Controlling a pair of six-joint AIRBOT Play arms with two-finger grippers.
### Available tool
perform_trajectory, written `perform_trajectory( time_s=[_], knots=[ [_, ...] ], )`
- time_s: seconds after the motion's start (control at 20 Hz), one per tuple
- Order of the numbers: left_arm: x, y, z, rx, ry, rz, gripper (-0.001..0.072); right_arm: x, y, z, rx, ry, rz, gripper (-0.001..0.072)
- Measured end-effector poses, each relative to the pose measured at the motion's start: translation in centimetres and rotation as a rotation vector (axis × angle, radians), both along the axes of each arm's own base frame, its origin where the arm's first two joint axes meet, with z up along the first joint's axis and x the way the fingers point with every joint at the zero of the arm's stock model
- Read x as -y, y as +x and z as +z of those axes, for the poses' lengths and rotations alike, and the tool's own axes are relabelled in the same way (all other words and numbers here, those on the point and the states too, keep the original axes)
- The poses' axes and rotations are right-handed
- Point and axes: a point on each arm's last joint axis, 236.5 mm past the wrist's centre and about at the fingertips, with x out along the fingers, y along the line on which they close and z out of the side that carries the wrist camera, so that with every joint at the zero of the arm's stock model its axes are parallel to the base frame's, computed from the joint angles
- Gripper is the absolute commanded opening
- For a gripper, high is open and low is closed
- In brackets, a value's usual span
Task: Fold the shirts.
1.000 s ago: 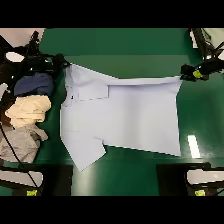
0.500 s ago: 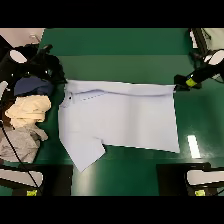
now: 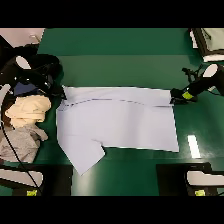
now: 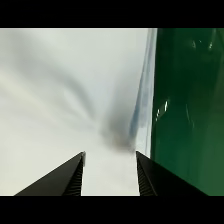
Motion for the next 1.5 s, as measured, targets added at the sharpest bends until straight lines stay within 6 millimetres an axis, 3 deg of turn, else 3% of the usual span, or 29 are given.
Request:
perform_trajectory(
  time_s=[0.15, 0.3, 0.4, 0.5, 0.7, 0.85, 0.95, 1.2, 1.3, 1.35, 1.4, 1.5],
  knots=[
    [-1.5, -1.1, 0.0, -0.043, 0.066, 0.026, 0.0551, 0.8, -0.5, 1.0, -0.017, 0.007, -0.016, 0.0388],
    [-2.9, -2.9, 1.5, -0.061, 0.135, 0.053, 0.0551, 1.2, -1.9, 2.8, -0.033, 0.015, -0.005, 0.0387],
    [-2.9, -5.3, 2.5, -0.074, 0.141, 0.074, 0.0551, 1.1, -3.5, 3.6, -0.040, 0.018, 0.006, 0.0386],
    [-2.4, -9.0, 2.4, -0.114, 0.131, 0.097, 0.0551, 0.7, -5.0, 4.0, -0.033, 0.027, 0.014, 0.0378],
    [-0.4, -17.2, -0.2, -0.243, 0.072, 0.141, 0.0551, -1.2, -6.3, 4.2, 0.023, 0.103, 0.015, 0.0378],
    [1.0, -21.4, -2.7, -0.328, 0.023, 0.177, 0.0551, -2.4, -6.3, 4.3, 0.059, 0.156, 0.011, 0.0377],
    [1.7, -22.9, -4.0, -0.356, 0.000, 0.201, 0.0551, -3.1, -6.2, 4.4, 0.071, 0.178, 0.017, 0.0377],
    [3.0, -24.1, -5.6, -0.373, -0.044, 0.241, 0.0548, -3.7, -6.2, 4.5, 0.083, 0.195, 0.020, 0.0377],
    [3.6, -24.6, -5.9, -0.380, -0.046, 0.231, 0.0207, -3.7, -6.1, 4.5, 0.085, 0.196, 0.020, 0.0377],
    [3.7, -24.7, -6.2, -0.370, -0.038, 0.220, 0.0100, -3.7, -6.1, 4.5, 0.086, 0.197, 0.020, 0.0377],
    [3.9, -24.5, -6.4, -0.358, -0.037, 0.211, 0.0044, -3.7, -6.2, 4.5, 0.083, 0.198, 0.022, 0.0377],
    [4.4, -24.5, -6.4, -0.349, -0.039, 0.194, 0.0023, -3.7, -6.7, 4.4, 0.063, 0.195, 0.030, 0.0377]
  ],
)
